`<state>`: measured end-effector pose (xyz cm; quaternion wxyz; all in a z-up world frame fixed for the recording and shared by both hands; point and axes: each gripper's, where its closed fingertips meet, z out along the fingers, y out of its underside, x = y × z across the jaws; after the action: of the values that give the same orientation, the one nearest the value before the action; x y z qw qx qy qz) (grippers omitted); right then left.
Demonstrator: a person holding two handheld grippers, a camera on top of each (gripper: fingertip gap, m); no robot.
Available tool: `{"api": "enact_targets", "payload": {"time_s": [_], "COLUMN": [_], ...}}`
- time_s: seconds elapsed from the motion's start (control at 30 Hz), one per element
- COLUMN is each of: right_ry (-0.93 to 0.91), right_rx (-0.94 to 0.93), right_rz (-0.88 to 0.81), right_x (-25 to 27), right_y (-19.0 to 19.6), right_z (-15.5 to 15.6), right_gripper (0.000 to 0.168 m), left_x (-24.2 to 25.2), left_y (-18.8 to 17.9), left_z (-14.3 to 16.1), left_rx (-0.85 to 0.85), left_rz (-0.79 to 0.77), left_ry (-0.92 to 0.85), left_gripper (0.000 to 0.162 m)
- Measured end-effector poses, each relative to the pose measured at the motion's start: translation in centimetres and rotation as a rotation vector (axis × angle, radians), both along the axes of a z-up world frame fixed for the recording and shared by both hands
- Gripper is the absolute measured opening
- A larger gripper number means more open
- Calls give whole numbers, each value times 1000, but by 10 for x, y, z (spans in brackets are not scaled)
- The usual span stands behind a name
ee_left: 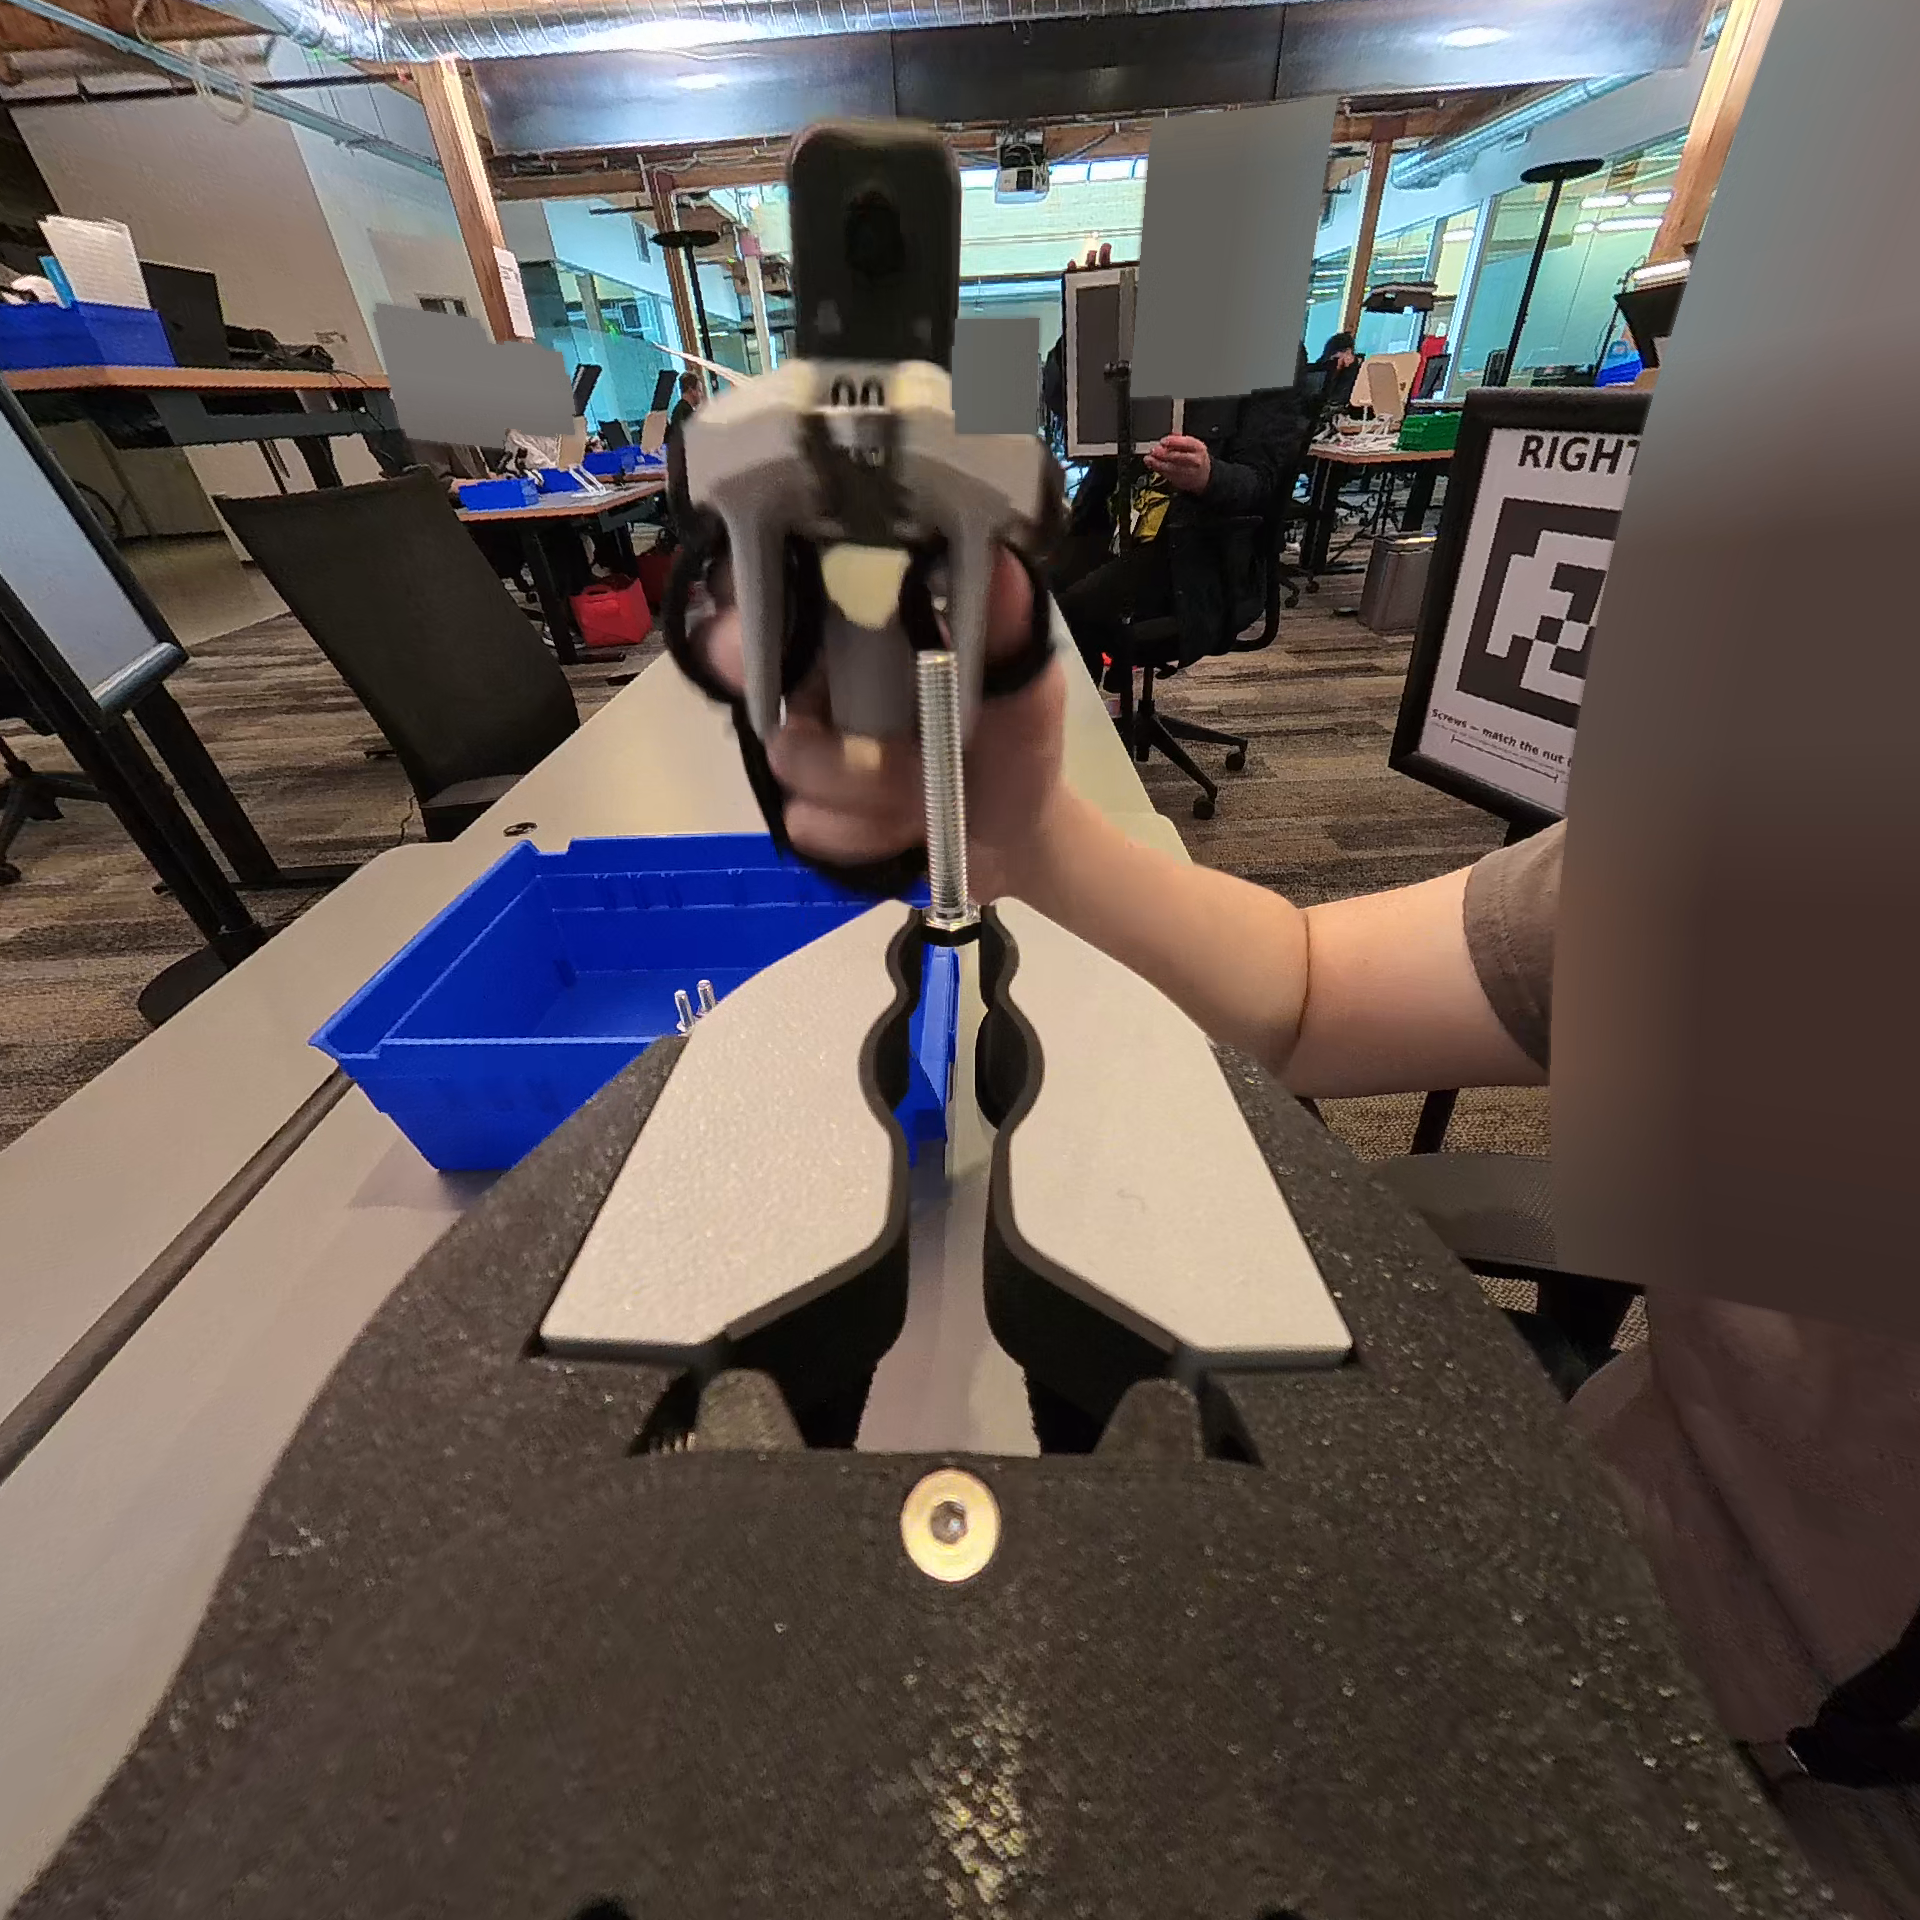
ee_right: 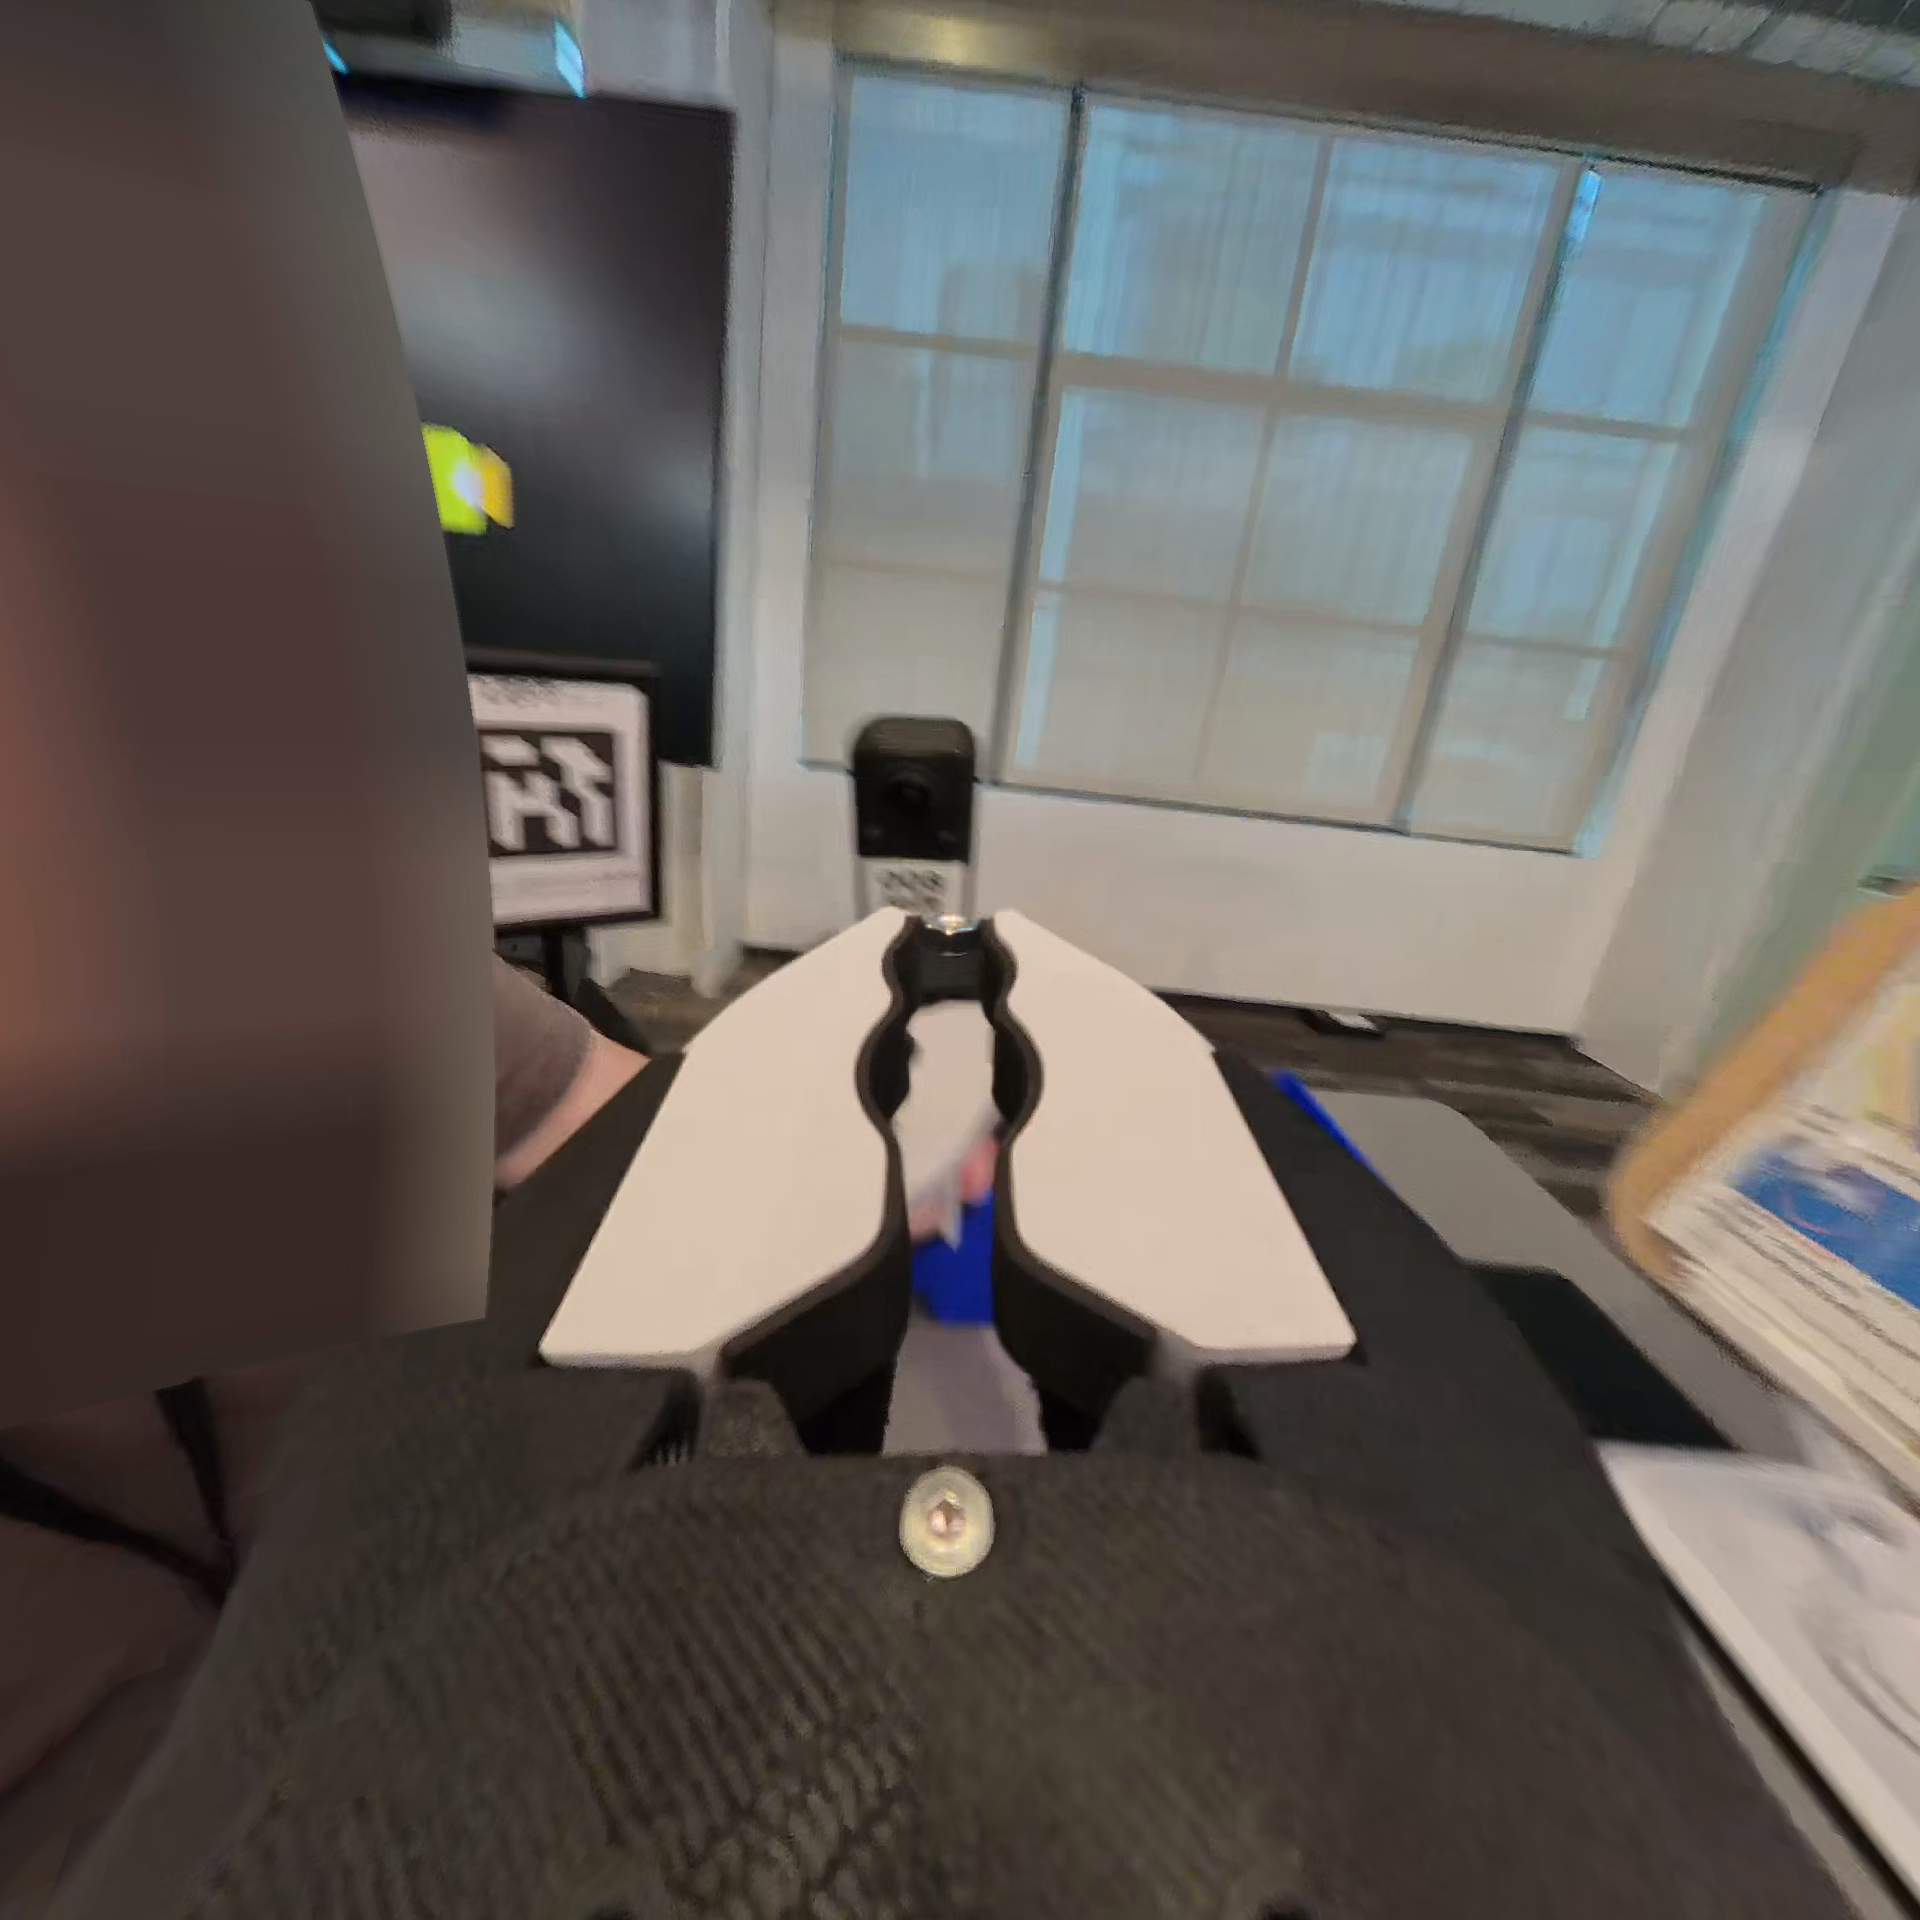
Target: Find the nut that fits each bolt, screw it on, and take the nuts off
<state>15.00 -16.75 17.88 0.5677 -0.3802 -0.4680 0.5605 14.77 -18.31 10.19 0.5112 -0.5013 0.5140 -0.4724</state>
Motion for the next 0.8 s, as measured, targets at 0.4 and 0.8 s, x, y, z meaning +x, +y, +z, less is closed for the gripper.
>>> {"api": "enact_targets", "payload": {"time_s": [0.4, 0.8], "right_ry": [-1009, -1184], "right_rx": [-388, -500], "right_rz": [-769, -869], "right_x": [190, 208], "right_y": [185, 203], "right_z": [-232, -274], "right_gripper": [12, 27], "left_x": [-6, -5], "left_y": [4, 9], "left_z": [5, -1], "left_rx": [-6, -20], "left_rz": [7, 10], "left_ry": [-11, 8], "left_gripper": [9, 9]}}
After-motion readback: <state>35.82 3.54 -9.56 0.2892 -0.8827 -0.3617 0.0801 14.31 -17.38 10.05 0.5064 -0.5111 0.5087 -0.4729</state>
